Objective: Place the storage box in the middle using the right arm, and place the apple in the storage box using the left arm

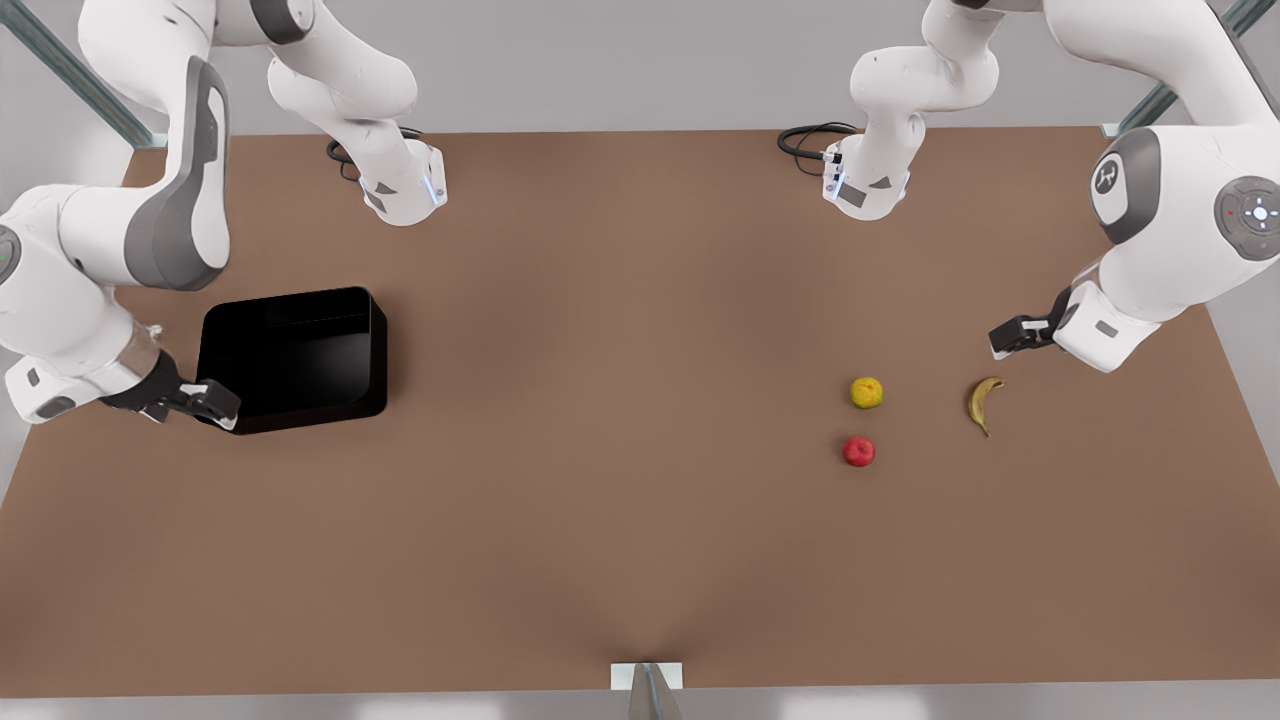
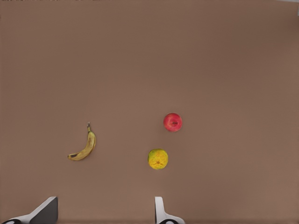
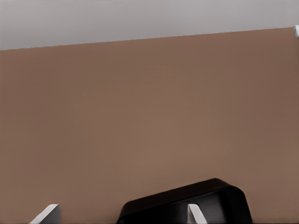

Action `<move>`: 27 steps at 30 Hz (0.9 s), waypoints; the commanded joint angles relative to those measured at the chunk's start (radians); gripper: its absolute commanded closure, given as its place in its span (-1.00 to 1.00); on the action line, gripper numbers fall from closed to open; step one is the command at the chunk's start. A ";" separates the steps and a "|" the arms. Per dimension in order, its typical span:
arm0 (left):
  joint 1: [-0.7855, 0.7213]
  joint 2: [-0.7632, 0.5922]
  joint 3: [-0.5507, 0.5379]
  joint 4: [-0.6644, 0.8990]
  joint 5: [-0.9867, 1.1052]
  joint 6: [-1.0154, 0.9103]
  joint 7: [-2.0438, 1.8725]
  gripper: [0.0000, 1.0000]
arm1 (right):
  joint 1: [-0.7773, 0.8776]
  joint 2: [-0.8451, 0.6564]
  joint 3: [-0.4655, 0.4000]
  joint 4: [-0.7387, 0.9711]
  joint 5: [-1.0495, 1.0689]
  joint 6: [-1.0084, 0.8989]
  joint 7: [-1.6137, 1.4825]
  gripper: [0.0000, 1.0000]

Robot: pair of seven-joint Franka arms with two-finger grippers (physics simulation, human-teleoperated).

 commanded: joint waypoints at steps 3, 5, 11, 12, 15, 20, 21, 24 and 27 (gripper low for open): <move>-0.005 0.007 0.000 0.005 0.000 0.004 -0.002 -1.00 | -0.028 -0.005 0.008 -0.005 0.002 -0.087 -0.011 -1.00; -0.053 0.072 0.001 0.003 0.008 0.013 -0.046 -1.00 | -0.043 -0.003 0.008 -0.017 -0.003 -0.141 -0.024 -1.00; -0.111 0.278 -0.005 -0.113 -0.002 0.394 -0.215 -1.00 | -0.387 -0.092 0.009 -0.159 -0.006 -0.146 -0.258 -1.00; -0.111 0.282 -0.014 -0.117 -0.002 0.395 -0.216 -1.00 | -0.376 -0.141 0.011 -0.248 -0.006 -0.114 -0.256 -1.00; -0.111 0.311 -0.045 -0.179 -0.002 0.486 -0.219 -1.00 | -0.377 -0.339 0.124 -0.600 0.005 0.097 -0.181 -1.00; -0.099 0.284 -0.046 -0.385 -0.002 0.744 -0.219 -1.00 | -0.411 -0.336 0.143 -0.750 -0.008 0.271 -0.222 -1.00; -0.097 0.288 -0.046 -0.420 -0.002 0.782 -0.219 -1.00 | -0.413 -0.310 0.141 -0.755 -0.008 0.294 -0.222 -1.00; -0.090 0.322 -0.048 -0.436 0.000 0.811 -0.218 -1.00 | -0.454 -0.236 0.141 -0.782 -0.012 0.394 -0.241 -1.00; -0.091 0.347 -0.048 -0.431 0.000 0.811 -0.218 -1.00 | -0.512 -0.134 0.141 -0.785 -0.026 0.512 -0.264 -1.00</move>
